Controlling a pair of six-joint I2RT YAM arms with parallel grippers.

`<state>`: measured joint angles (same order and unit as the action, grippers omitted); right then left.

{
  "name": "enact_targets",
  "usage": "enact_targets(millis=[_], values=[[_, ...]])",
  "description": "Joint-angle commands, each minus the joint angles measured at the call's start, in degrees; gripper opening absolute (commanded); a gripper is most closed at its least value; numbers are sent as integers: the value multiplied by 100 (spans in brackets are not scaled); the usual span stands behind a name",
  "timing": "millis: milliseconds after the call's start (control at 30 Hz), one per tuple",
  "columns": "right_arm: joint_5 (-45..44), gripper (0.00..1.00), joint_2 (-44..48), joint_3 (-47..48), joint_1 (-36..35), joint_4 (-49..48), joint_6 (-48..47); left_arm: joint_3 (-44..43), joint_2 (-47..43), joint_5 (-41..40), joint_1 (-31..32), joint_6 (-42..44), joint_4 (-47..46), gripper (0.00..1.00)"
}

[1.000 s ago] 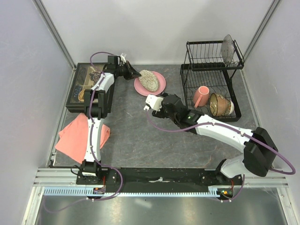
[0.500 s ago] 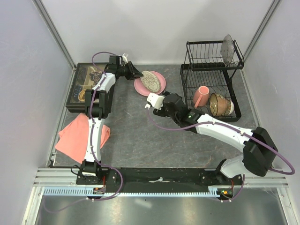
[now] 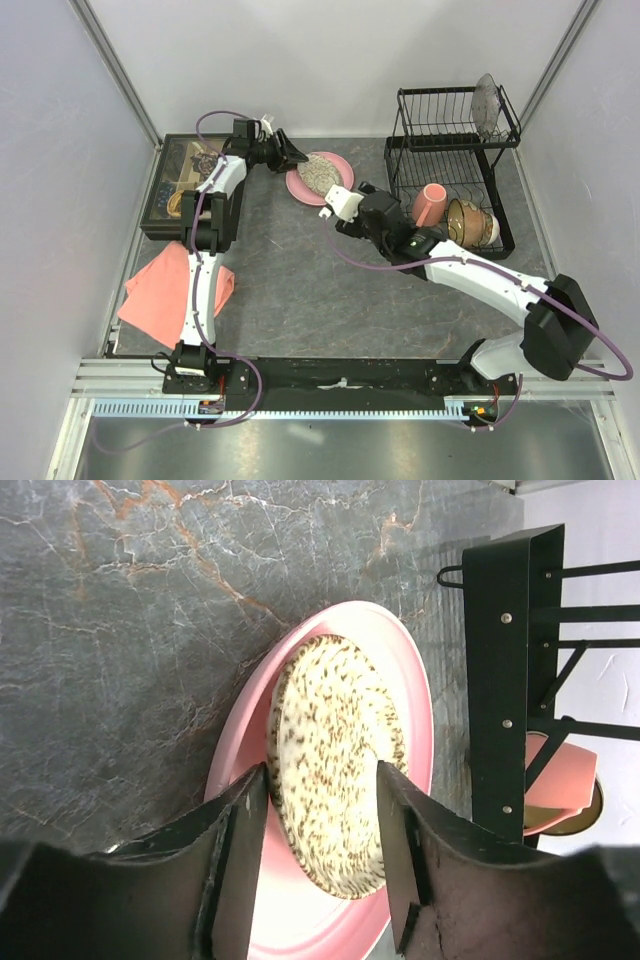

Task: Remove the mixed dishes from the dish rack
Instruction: Place the plate at the center of the board.

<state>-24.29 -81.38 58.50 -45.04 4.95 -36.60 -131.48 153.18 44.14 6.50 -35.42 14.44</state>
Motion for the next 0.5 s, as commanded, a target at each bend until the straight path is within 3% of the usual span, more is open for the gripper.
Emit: enact_targets(millis=[0,167,467], values=[[-146,77,386,-111,74,-205,100,166,-464,7,18,351,59,61],[-189,78,588,-172,144,-196,74,456,-798,-151,18,580,191,73],[-427,79,791,-172,320,-187,109,650,-1168,-529,-26,844,393,83]])
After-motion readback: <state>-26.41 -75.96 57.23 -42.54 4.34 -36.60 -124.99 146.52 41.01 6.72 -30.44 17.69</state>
